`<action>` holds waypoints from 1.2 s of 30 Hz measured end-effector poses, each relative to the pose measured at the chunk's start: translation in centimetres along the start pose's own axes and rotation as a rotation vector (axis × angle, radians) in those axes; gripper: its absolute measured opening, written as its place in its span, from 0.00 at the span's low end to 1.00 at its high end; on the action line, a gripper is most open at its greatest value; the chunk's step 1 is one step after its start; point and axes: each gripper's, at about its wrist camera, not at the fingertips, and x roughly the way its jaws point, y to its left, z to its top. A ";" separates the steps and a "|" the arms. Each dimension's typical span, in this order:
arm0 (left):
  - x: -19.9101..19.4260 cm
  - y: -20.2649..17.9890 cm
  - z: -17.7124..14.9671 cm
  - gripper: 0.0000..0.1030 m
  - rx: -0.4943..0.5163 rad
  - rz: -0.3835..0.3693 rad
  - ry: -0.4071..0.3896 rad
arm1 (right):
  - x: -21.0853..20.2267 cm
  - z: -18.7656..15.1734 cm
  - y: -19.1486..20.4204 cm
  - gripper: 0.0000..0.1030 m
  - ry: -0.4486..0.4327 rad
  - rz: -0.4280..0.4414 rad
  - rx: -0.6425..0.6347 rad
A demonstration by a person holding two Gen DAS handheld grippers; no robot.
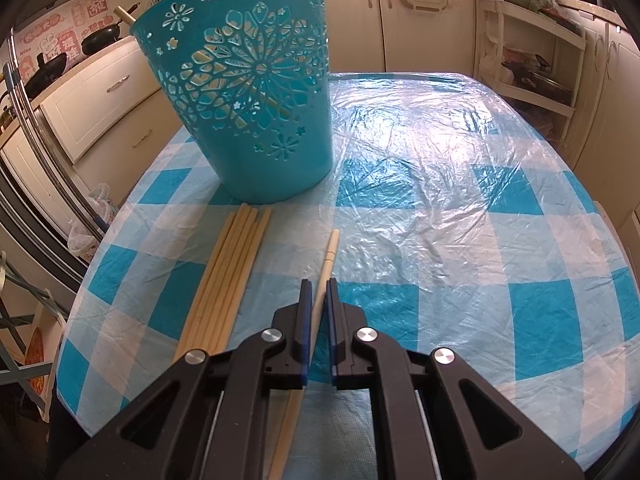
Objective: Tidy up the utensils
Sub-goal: 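Raise the chopstick with the left gripper over the basket and release it inside, then raise the chopstick with the right gripper over the basket and release it inside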
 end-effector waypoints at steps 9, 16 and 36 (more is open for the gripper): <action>8.6 1.4 -0.9 0.05 -0.005 0.116 -0.017 | 0.1 0.3 -0.8 0.07 0.006 0.043 0.052; 11.2 2.0 -3.8 0.05 0.026 0.137 0.062 | 0.3 0.5 -1.4 0.07 0.012 0.073 0.082; 3.3 6.6 -7.9 0.67 -0.005 0.307 0.195 | 0.1 -0.2 1.9 0.07 -0.006 -0.086 -0.121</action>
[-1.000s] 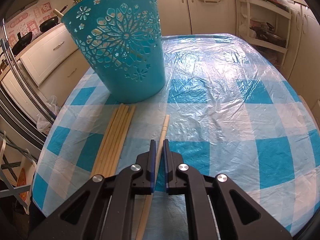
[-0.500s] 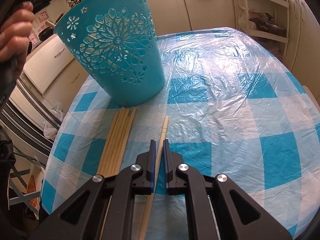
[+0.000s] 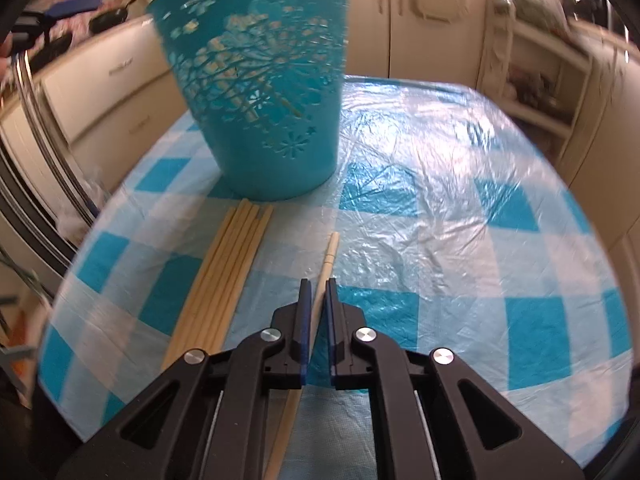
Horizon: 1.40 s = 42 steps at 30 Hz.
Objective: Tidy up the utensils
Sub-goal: 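Raise the chopstick with the right gripper over the basket and release it inside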
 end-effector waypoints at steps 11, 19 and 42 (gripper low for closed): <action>-2.4 6.7 -7.3 0.70 -0.100 0.031 0.153 | -5.6 0.1 -4.0 0.06 -0.088 0.214 0.237; -2.3 7.9 -9.0 0.70 -0.103 0.042 0.203 | -10.4 3.7 -4.8 0.06 -0.252 0.291 0.295; -0.4 7.9 -10.4 0.70 -0.121 0.011 0.264 | -6.5 20.6 -3.0 0.06 -0.581 0.194 0.337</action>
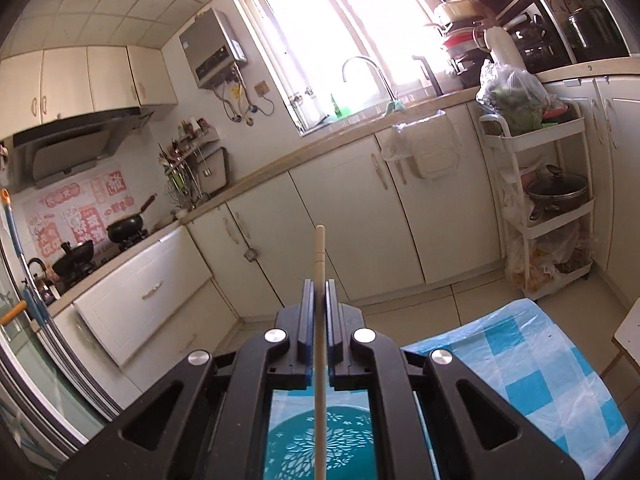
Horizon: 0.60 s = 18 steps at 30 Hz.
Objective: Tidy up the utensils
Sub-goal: 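Raise the chopstick with the right gripper over the basket and release it inside, then return both grippers down to the remaining chopsticks on the cloth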
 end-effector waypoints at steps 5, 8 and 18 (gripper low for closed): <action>0.8 0.3 0.0 0.70 -0.016 -0.009 0.017 | 0.6 -1.7 -0.1 0.06 0.029 -0.029 -0.043; 0.7 0.3 0.0 0.70 -0.020 -0.011 0.017 | 0.8 -2.4 0.1 0.06 0.068 -0.023 -0.066; -2.6 -0.7 0.3 0.74 0.032 0.033 -0.071 | -4.1 -3.7 0.2 0.16 0.100 0.009 -0.100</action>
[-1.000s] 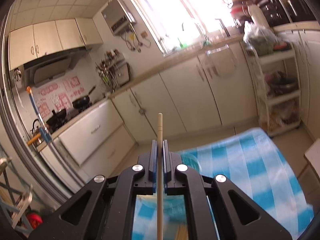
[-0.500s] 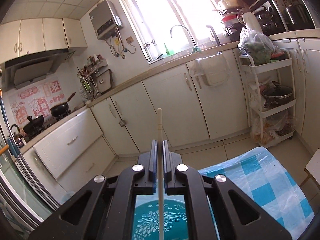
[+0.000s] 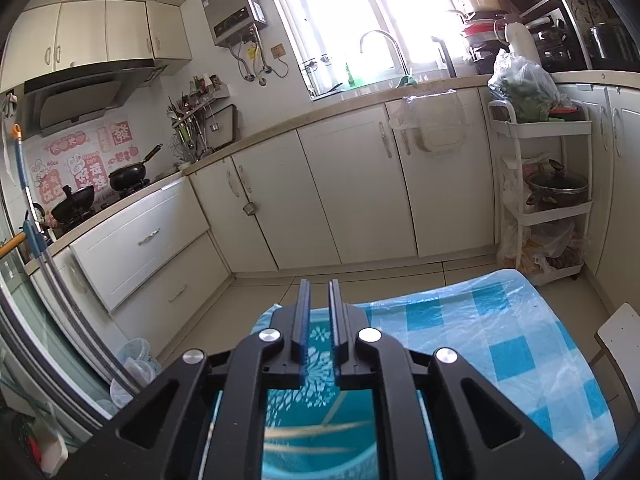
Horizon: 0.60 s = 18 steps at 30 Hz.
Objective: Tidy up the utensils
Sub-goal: 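Return both grippers down to the remaining chopsticks on the cloth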
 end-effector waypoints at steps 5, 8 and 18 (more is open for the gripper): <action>-2.2 -1.1 0.0 0.77 0.055 0.031 -0.057 | -4.7 -1.8 0.2 0.35 0.003 0.006 -0.022; -3.4 -1.7 -0.1 0.78 0.084 0.043 -0.082 | -6.9 -3.3 0.2 0.38 0.019 0.001 -0.029; -7.4 -3.1 -0.9 0.80 0.146 0.058 -0.150 | -11.8 -7.9 0.2 0.38 0.094 -0.037 -0.012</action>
